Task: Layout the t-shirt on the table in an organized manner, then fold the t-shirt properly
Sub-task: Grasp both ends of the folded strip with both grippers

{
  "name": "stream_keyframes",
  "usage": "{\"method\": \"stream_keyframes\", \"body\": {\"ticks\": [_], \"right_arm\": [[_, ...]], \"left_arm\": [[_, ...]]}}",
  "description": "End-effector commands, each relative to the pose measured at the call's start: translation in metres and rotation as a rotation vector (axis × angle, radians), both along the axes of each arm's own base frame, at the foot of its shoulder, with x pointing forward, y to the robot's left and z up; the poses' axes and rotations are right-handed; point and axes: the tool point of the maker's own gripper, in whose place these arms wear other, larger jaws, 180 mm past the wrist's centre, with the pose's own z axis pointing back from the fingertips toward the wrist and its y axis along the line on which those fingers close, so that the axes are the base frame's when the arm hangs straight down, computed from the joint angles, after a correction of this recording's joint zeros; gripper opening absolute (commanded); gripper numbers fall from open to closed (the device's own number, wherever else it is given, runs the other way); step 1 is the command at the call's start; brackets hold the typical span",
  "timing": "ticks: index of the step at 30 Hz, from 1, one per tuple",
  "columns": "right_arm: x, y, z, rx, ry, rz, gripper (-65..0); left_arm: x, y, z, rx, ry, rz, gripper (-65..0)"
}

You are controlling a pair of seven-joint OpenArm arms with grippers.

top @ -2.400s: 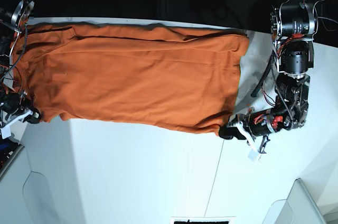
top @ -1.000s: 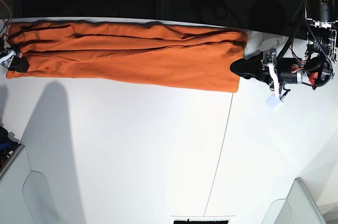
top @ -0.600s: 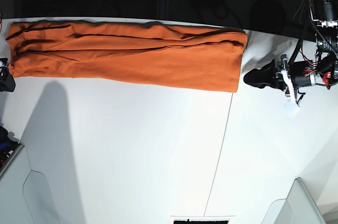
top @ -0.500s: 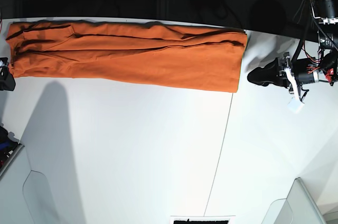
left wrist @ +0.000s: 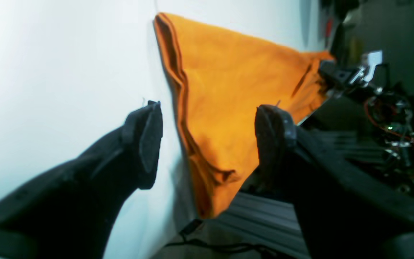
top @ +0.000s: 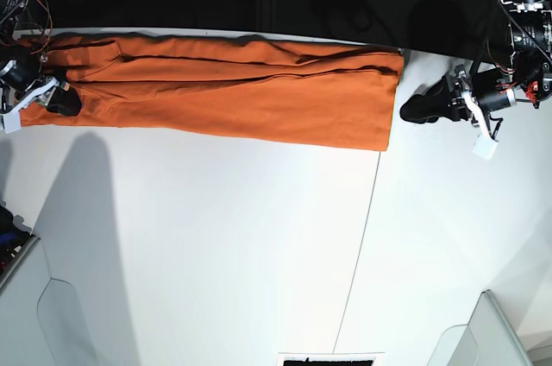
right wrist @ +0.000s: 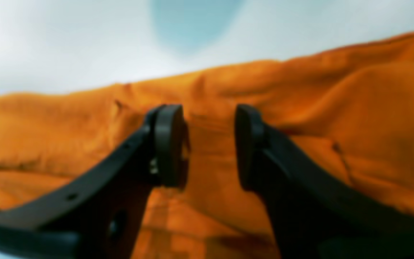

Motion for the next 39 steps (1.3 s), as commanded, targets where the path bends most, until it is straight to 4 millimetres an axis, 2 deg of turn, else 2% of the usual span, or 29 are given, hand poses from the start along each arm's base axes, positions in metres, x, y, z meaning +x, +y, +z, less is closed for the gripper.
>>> {"method": "stream_keyframes", "body": {"ticks": [1,6,12,17,21,27,28,29,32,35,39], "right_arm": [[0.0,-0.003,0.0,-0.016,0.009,0.009,-40.4],[0.0,0.004,-0.002,0.001,0.007,0.007,-40.4],[0.001,0.003,-0.002,0.0,0.003,0.006,-40.4],[0.002,0.003,-0.001,0.001,-0.002,0.003,-40.4],[0.003,0.003,0.0,0.001,-0.011,-0.001,-40.4],[0.004,0.003,0.001,0.006,-0.015,-0.002,-40.4],[0.004,0.003,0.001,0.006,-0.014,-0.002,-40.4],[0.004,0.003,0.001,0.007,-0.015,-0.002,-40.4],[0.004,0.003,0.001,0.007,-0.015,-0.002,-40.4],[0.004,0.003,0.001,0.007,-0.015,-0.003,-40.4],[0.005,0.005,0.003,0.02,-0.024,-0.006,-40.4]], "left_arm": [[0.008,0.003,0.008,0.0,-0.041,0.02,-22.4],[0.006,-0.008,-0.013,0.038,-0.018,0.046,-22.4],[-0.012,-0.021,-0.029,0.047,0.038,0.015,-22.5],[-0.027,-0.028,-0.03,0.113,0.036,-0.052,-22.5],[-0.036,-0.042,-0.028,0.179,0.007,-0.129,-22.5],[-0.029,-0.049,-0.039,0.256,-0.04,-0.141,-23.7],[-0.028,-0.05,-0.04,0.263,-0.047,-0.139,-27.4],[-0.027,-0.049,-0.04,0.269,-0.05,-0.138,-34.5],[-0.03,-0.046,-0.045,0.302,-0.039,-0.15,-63.6],[-0.03,-0.04,-0.046,0.327,-0.036,-0.149,-65.0],[-0.013,-0.03,-0.035,0.366,-0.079,-0.132,-65.0]]}}
